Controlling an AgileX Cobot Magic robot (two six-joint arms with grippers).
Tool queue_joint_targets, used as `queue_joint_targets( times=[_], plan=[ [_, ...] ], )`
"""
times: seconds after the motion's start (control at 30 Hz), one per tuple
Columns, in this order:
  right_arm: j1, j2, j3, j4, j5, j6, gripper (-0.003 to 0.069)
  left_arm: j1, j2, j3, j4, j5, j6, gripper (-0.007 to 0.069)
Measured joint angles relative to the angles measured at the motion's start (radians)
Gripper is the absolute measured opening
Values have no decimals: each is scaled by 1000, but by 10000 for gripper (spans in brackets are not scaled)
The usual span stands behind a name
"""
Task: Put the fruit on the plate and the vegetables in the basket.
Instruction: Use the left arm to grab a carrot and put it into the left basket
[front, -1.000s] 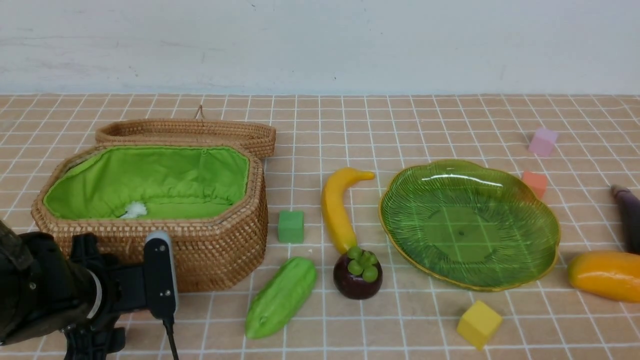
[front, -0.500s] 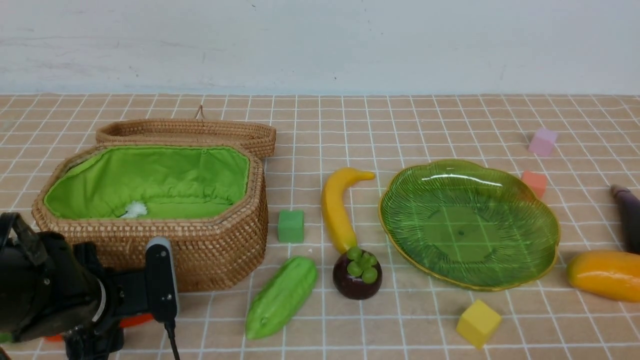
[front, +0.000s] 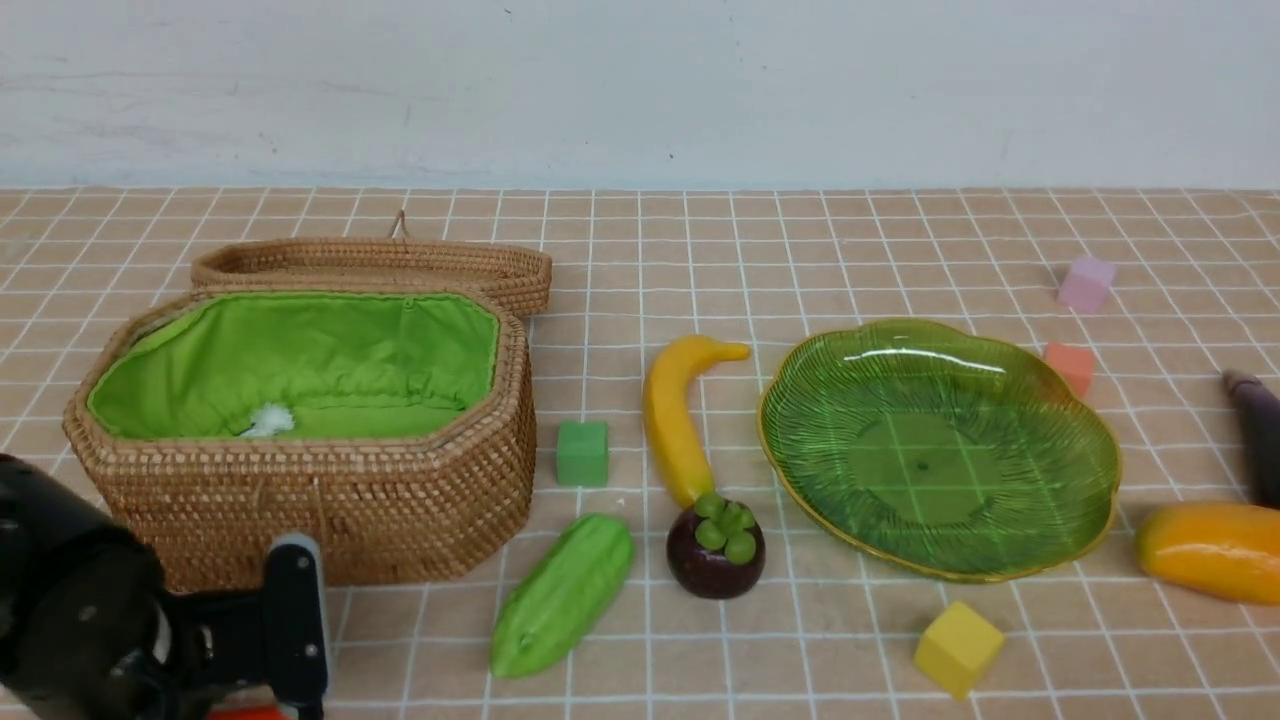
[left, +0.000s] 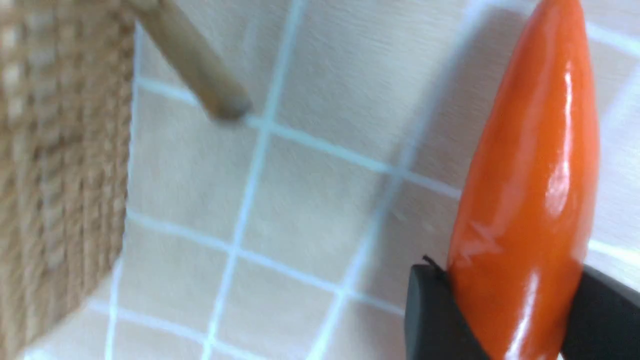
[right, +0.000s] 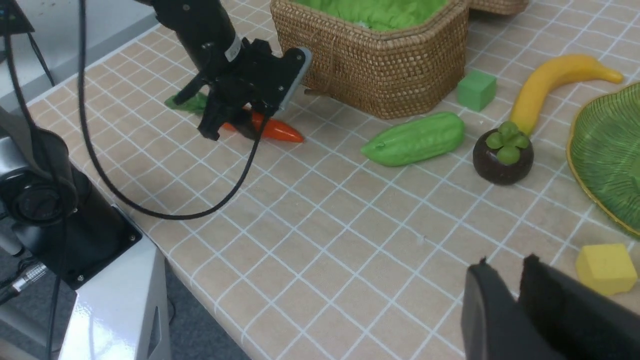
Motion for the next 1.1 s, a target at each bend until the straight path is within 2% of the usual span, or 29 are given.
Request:
queue_joint_targets(
  times=[0.2, 0.33, 0.37, 0.6, 0.77, 0.87, 1.0, 1.07, 1.1],
  plan=[
    [0, 0, 0, -6, -129, 0, 123, 0, -262, -48, -143, 74, 13, 303],
    [0, 0, 0, -6, -231, 0, 125, 0, -357, -161, -157, 42, 49, 303],
    [0, 1, 0, -6, -279, 0, 127, 0, -354, -246, -158, 8, 73, 303],
    [0, 2, 0, -20, -406, 0, 130, 0, -143, -494, -157, -37, 146, 303],
    [0, 2, 0, -26, -425, 0, 135, 0, 82, -570, -45, -64, 161, 302],
    [0, 2, 0, -26, -412, 0, 137, 0, 125, -572, -11, -92, 161, 302],
    [0, 2, 0, -25, -391, 0, 140, 0, 149, -572, 3, -103, 160, 395],
    [0, 2, 0, -25, -384, 0, 141, 0, 138, -572, 3, -103, 146, 493],
    [0, 2, 0, -25, -379, 0, 141, 0, 124, -572, 2, -100, 127, 570]
  ],
)
